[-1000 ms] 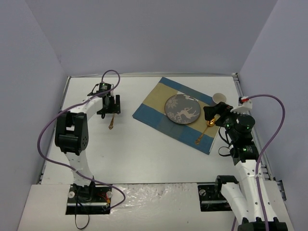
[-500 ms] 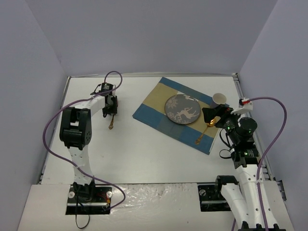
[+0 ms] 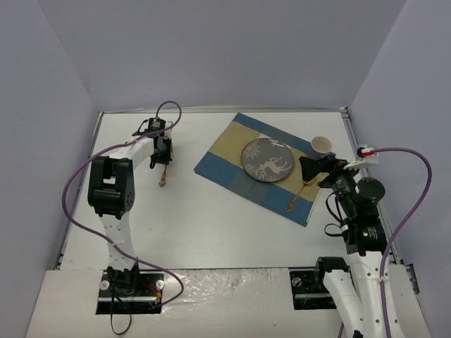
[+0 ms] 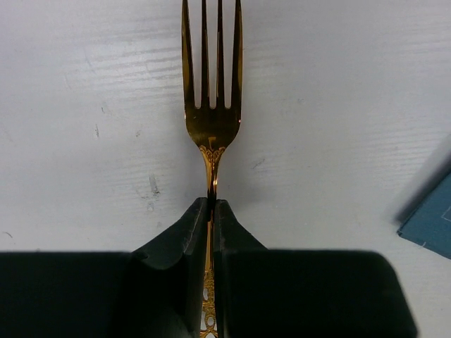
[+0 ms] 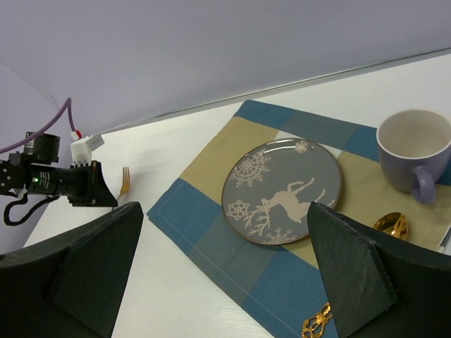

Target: Set the dinner table for one person

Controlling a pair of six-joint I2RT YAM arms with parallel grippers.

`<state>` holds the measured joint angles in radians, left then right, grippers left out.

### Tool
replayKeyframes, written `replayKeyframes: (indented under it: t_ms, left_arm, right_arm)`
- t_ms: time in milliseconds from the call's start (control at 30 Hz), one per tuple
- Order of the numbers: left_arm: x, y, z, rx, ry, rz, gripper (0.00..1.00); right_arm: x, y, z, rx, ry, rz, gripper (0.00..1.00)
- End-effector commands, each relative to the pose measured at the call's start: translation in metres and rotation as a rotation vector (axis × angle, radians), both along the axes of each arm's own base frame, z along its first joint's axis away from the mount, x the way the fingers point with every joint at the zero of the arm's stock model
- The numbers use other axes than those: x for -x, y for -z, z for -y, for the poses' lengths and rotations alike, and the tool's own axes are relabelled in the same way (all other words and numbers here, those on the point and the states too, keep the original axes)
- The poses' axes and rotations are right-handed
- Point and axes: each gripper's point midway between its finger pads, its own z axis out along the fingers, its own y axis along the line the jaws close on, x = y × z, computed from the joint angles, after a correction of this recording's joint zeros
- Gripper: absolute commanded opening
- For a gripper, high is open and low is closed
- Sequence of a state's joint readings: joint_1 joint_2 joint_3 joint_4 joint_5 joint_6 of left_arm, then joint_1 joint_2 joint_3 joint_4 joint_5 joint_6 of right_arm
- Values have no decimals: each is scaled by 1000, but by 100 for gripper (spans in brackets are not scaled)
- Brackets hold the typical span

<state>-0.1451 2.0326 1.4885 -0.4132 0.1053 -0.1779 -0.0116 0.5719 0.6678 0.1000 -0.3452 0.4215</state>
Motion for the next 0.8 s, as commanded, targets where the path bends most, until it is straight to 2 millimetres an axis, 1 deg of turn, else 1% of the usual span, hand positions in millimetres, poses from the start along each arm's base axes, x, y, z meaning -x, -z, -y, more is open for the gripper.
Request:
replayKeyframes:
  t_ms: [0, 100, 133, 200, 333, 467, 533, 600, 700, 767]
  left_arm:
    - [-28, -87, 22, 17, 88, 197, 0]
    - [-30, -109, 48, 14, 152, 240, 0]
    - [-31, -121, 65, 10, 188, 265, 0]
    - [-31, -134, 90, 1, 241, 294, 0]
    - [-31, -148, 137, 14, 311, 317, 0]
    - [-37, -162, 171, 25, 350, 347, 0]
    - [-39, -156, 187, 23, 380, 346, 0]
    - [-39, -158, 207, 49, 419, 356, 0]
    - [-45, -141, 224, 46, 449, 342, 0]
    - [-48, -136, 232, 33, 469, 345, 0]
  right_arm:
    - [2, -46, 2, 21, 12, 131, 100]
    - [2, -49, 3, 32, 15, 138, 100]
    - [2, -51, 3, 37, 17, 145, 100]
    - [3, -54, 4, 43, 17, 150, 100]
    - [1, -54, 4, 60, 18, 139, 100]
    - [0, -52, 5, 66, 20, 126, 100]
    - [0, -52, 6, 73, 24, 125, 100]
    - [-1, -52, 8, 84, 32, 119, 100]
    - [-2, -52, 8, 93, 33, 108, 100]
    - [-4, -51, 9, 96, 35, 102, 100]
